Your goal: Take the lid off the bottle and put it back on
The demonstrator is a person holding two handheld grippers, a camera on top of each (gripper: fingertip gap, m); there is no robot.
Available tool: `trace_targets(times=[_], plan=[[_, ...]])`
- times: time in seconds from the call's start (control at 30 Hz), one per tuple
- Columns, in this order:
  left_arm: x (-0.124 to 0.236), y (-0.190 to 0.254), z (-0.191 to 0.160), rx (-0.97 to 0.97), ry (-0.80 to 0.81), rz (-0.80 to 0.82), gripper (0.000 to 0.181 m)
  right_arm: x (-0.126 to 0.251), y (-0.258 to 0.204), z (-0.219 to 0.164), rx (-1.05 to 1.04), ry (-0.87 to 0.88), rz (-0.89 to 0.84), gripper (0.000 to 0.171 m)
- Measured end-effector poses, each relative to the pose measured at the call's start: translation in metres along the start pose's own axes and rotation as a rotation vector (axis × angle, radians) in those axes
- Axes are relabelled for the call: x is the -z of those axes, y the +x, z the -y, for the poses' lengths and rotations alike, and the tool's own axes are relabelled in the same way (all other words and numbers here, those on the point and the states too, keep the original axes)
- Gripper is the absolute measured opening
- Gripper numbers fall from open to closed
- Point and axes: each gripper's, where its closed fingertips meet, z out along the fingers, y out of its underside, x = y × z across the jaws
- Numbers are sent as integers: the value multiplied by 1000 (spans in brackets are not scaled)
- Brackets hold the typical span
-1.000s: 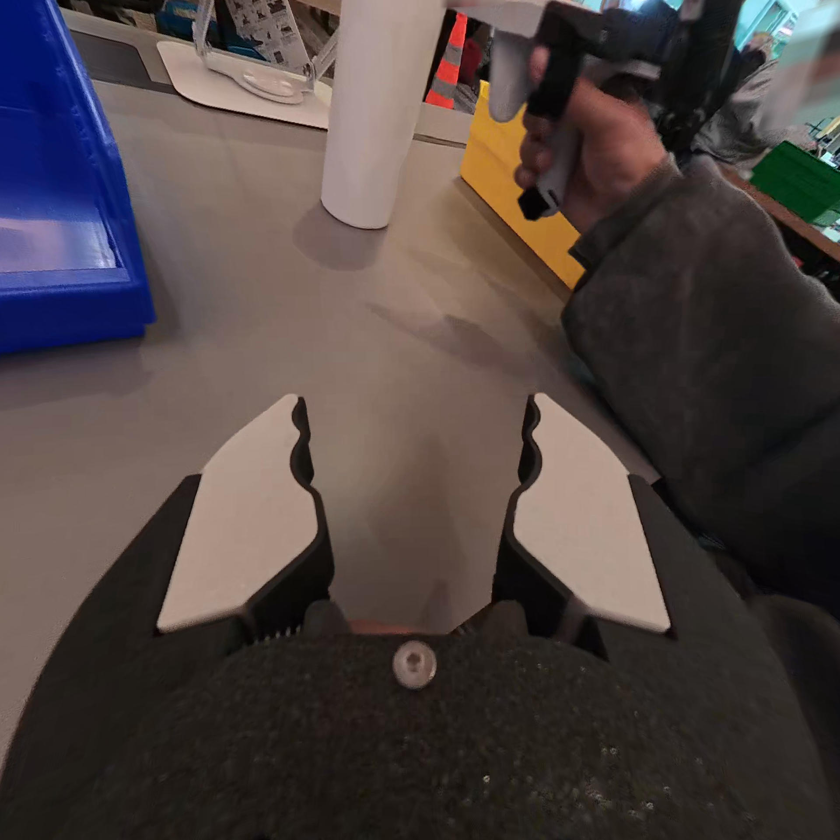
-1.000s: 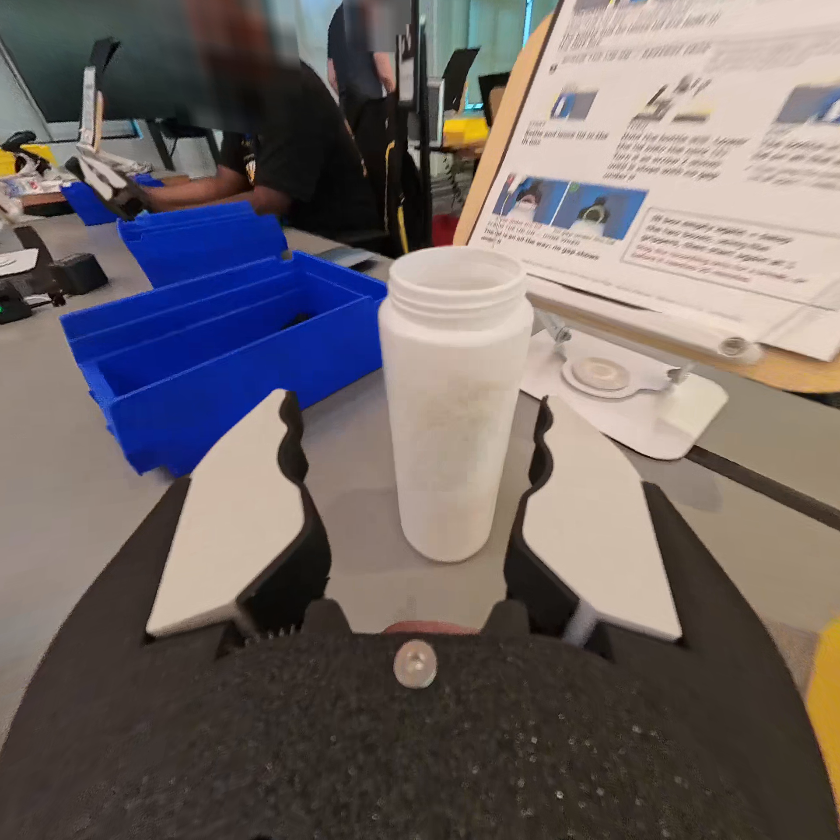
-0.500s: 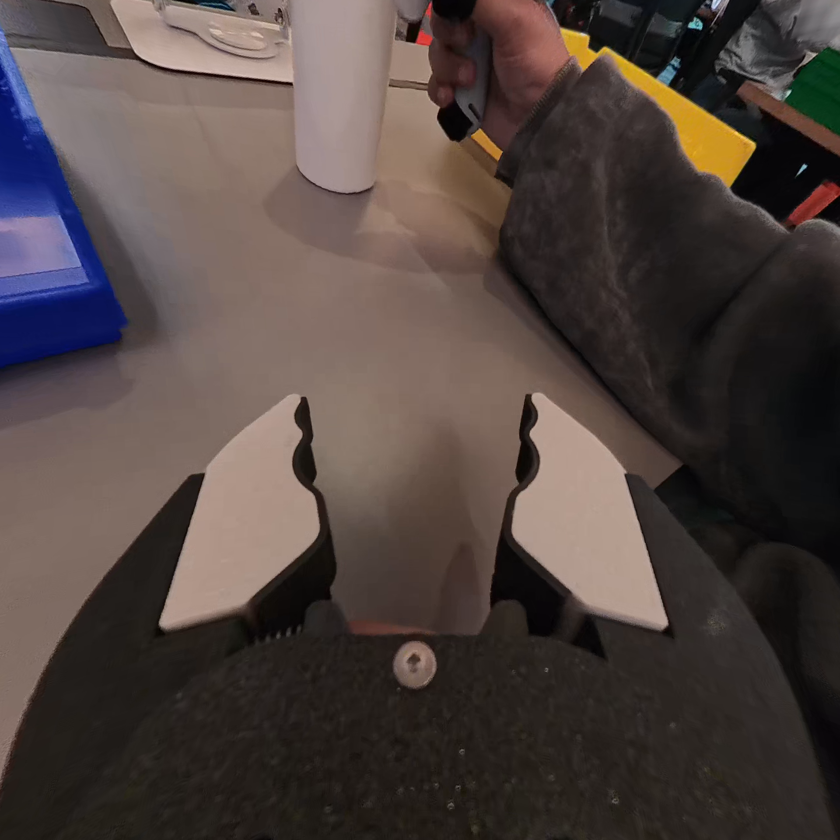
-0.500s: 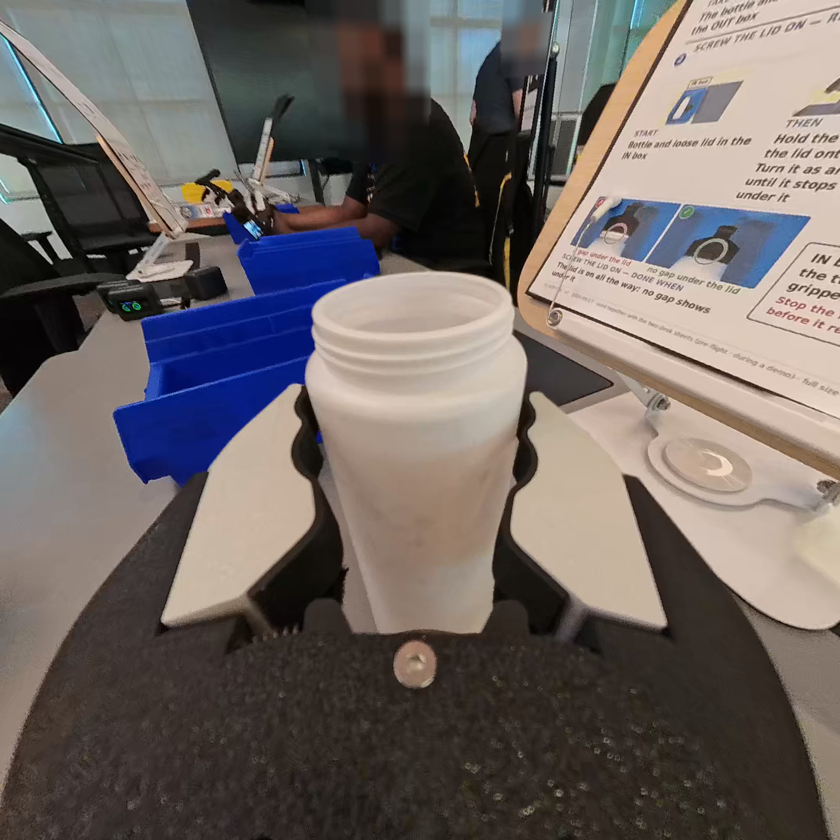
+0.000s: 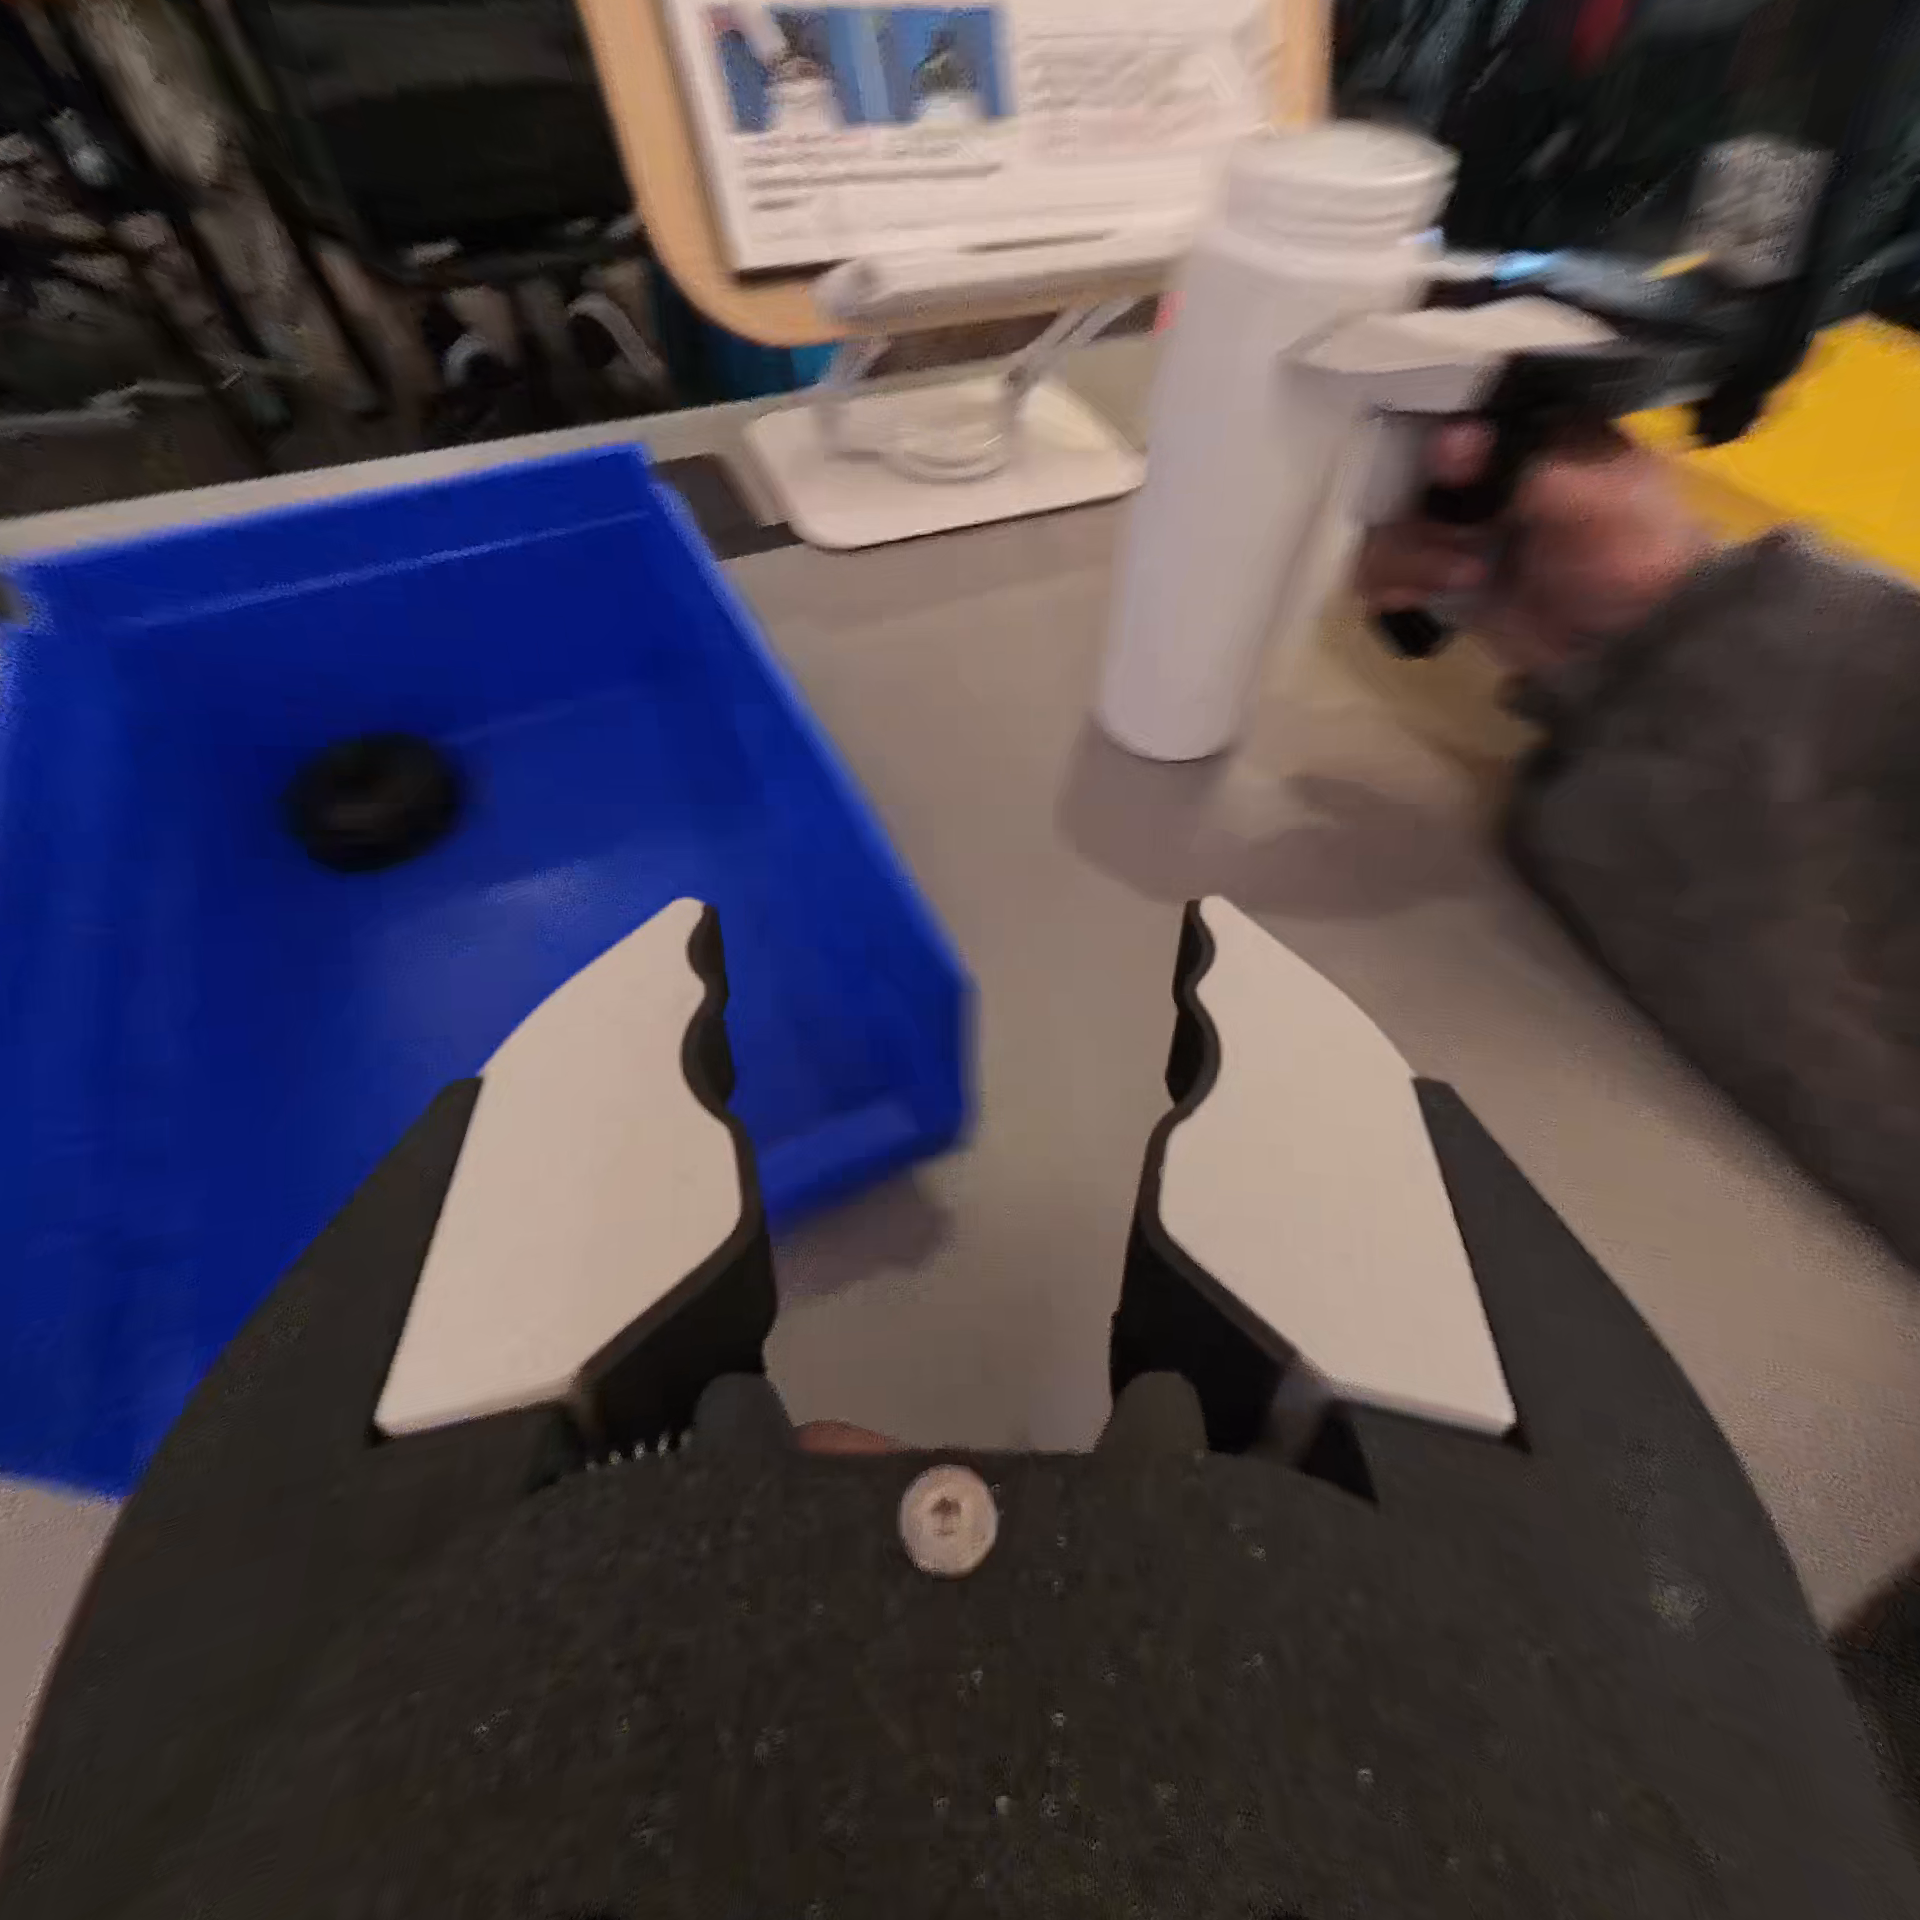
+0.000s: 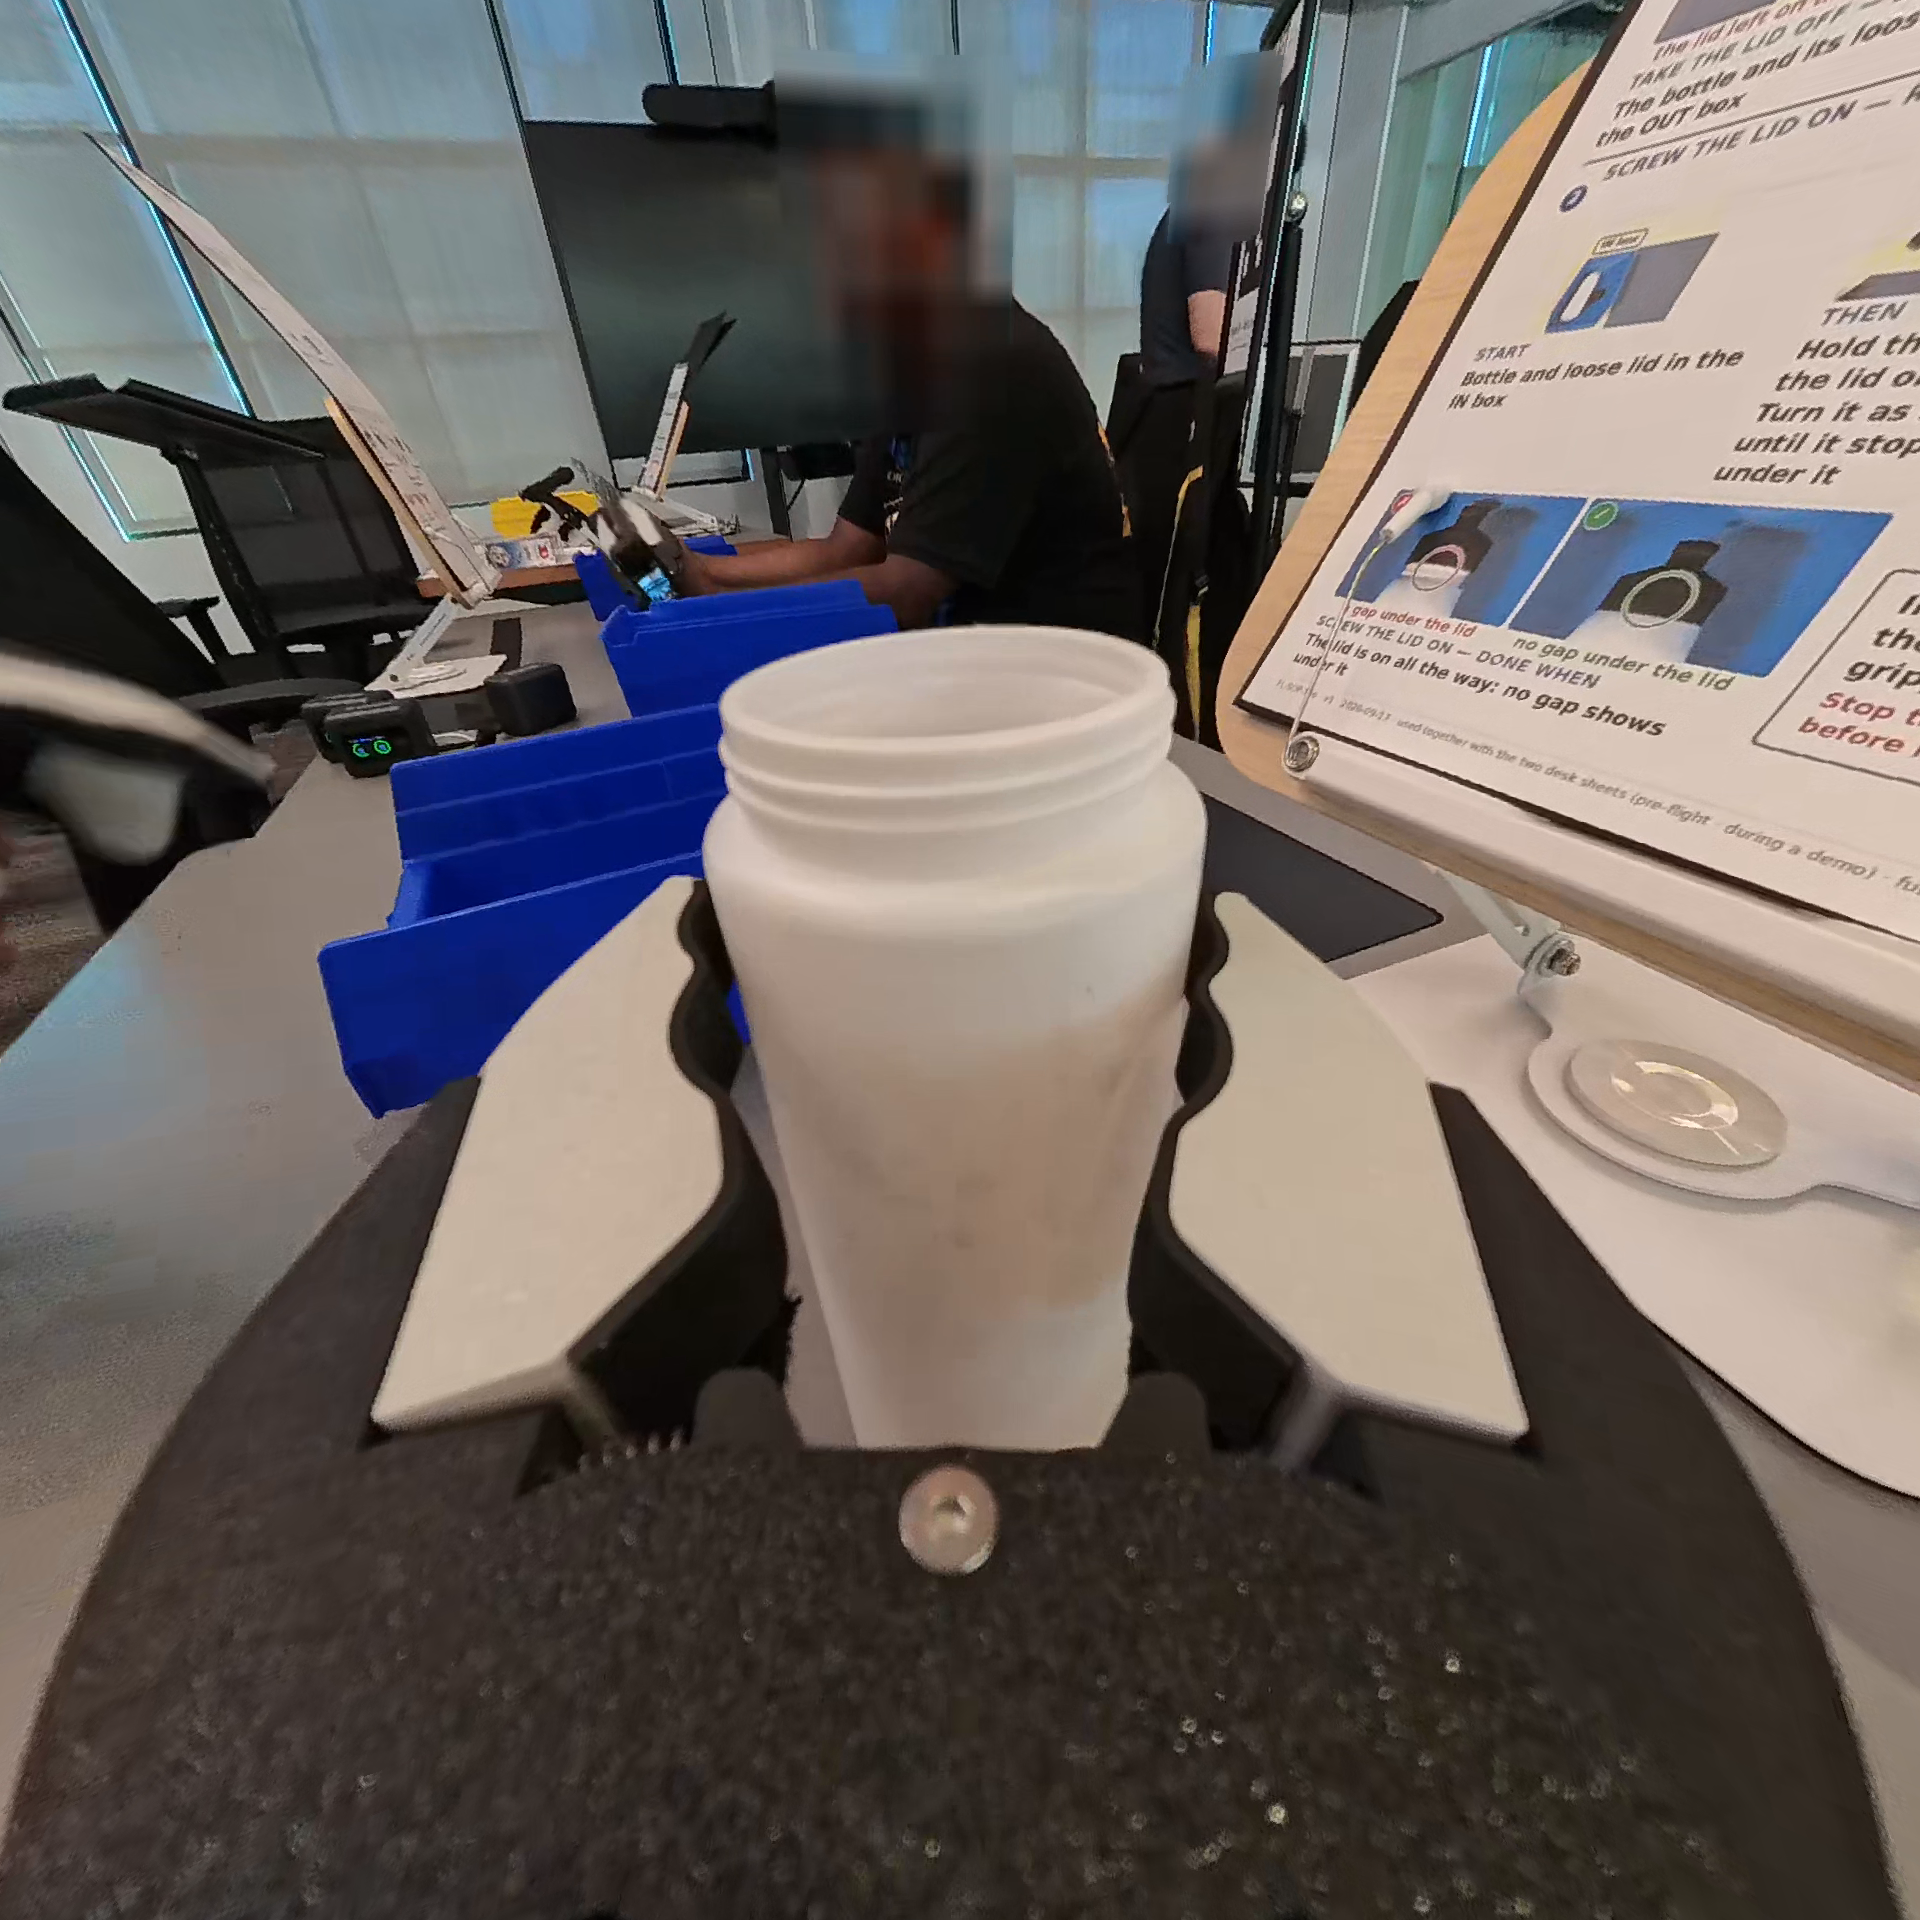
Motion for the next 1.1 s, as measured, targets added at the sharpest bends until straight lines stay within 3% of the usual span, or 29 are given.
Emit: trace_targets(times=[0.13,0.23,0.37,0.53,0.63,0.9,1.1], plan=[[-35,-85,19,-43,-365,130,89,2,-5,0,1,20,27,84],[-75,-135,7,-21,-623,202,89,1,-10,1,3,31,44,84],[-127,-177,-15,117,-813,263,91,1,-10,0,3,24,48,84],[-168,-204,-43,429,-837,358,94,2,-12,0,3,26,50,84],[-174,-222,-51,486,-828,458,87,1,-12,0,2,30,56,84],[-199,-230,-53,593,-857,503,91,1,-12,1,-1,30,66,84],[-203,-235,-67,644,-893,508,73,2,-12,0,-2,27,66,84]])
